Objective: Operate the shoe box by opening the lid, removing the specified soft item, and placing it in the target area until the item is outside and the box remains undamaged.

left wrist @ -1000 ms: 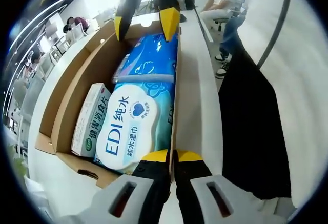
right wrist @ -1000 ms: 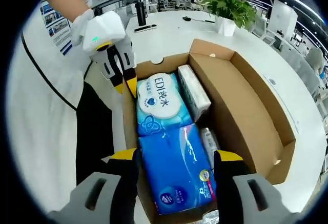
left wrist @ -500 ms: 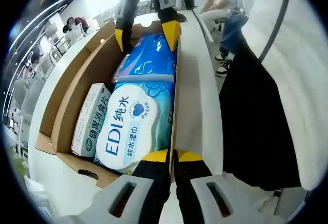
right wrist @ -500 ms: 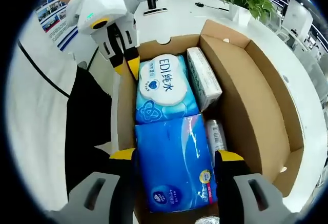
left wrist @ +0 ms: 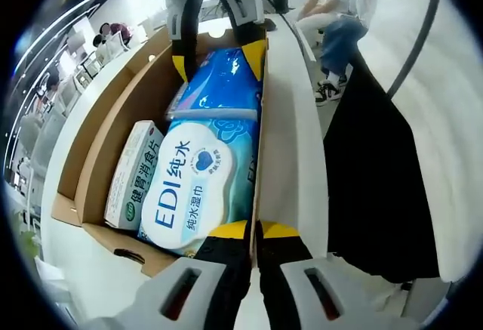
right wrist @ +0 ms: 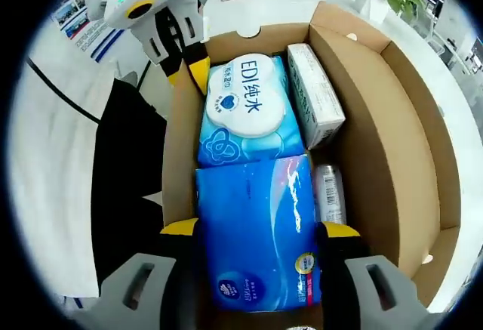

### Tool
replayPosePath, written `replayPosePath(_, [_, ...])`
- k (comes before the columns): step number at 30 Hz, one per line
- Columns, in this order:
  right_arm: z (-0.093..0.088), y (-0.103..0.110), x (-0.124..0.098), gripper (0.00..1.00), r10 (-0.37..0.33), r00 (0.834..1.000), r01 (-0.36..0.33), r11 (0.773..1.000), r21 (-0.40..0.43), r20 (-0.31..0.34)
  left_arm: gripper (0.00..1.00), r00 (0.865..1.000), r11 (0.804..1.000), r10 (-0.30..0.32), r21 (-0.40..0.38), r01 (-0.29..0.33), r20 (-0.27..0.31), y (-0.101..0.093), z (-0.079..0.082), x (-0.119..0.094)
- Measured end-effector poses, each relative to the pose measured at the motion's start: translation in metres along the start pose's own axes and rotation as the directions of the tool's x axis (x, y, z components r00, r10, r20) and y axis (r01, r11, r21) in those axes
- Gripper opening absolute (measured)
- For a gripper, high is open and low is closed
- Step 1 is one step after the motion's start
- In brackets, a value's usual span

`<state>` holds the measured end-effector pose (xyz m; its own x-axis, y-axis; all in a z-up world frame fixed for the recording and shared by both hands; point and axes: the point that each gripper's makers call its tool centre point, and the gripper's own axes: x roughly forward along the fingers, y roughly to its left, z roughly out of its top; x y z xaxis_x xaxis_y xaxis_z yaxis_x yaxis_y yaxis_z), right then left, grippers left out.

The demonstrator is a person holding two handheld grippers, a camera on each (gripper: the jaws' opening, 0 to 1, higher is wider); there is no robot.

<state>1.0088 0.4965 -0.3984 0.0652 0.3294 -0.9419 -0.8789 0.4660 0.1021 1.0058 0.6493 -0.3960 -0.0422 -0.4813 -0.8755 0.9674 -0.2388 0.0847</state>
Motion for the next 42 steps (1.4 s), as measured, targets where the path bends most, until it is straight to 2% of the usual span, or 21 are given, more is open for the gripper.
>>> replayPosePath(8, [0.0, 0.002, 0.007, 0.65, -0.008, 0.998, 0.006, 1.0, -0.021, -0.058, 0.03, 1.0, 1.0, 0.012, 0.009, -0.013, 0.004, -0.001, 0.0, 0.0])
replayPosePath(12, [0.0, 0.003, 0.005, 0.64, -0.011, 0.998, 0.01, 1.0, -0.018, -0.062, 0.03, 1.0, 0.999, 0.011, 0.033, -0.011, 0.009, 0.0, -0.001, 0.0])
replayPosePath(17, [0.0, -0.001, 0.003, 0.62, 0.012, 0.999, -0.01, 0.999, 0.04, -0.047, 0.02, 1.0, 0.999, -0.002, 0.041, 0.002, 0.01, 0.0, -0.002, 0.0])
replayPosePath(24, [0.001, -0.001, 0.005, 0.63, 0.028, 0.998, -0.025, 0.998, 0.059, -0.053, 0.03, 0.999, 0.998, 0.024, 0.053, -0.025, 0.022, 0.0, -0.002, 0.001])
replayPosePath(26, [0.0, 0.001, 0.006, 0.64, 0.006, 0.997, -0.006, 1.0, 0.01, -0.074, 0.03, 1.0, 0.999, 0.019, 0.039, -0.02, 0.017, 0.001, -0.002, 0.001])
replayPosePath(28, [-0.001, 0.002, 0.01, 0.66, -0.012, 0.994, 0.012, 1.0, 0.002, -0.108, 0.03, 1.0, 1.0, 0.014, 0.022, -0.014, 0.008, 0.001, -0.003, 0.001])
replayPosePath(34, [-0.002, -0.001, 0.021, 0.69, -0.008, 0.986, 0.008, 1.0, 0.001, -0.169, 0.03, 1.0, 1.0, 0.014, 0.024, -0.015, 0.007, 0.0, -0.003, 0.001])
replayPosePath(38, [-0.003, 0.003, 0.018, 0.69, -0.01, 0.974, 0.01, 1.0, 0.0, -0.225, 0.03, 1.0, 1.0, 0.013, 0.024, -0.013, 0.006, 0.0, -0.004, 0.001])
replayPosePath(42, [-0.004, 0.004, 0.018, 0.7, -0.002, 0.968, 0.003, 1.0, 0.004, -0.252, 0.03, 1.0, 1.0, 0.013, 0.024, -0.014, 0.005, 0.0, -0.003, 0.001])
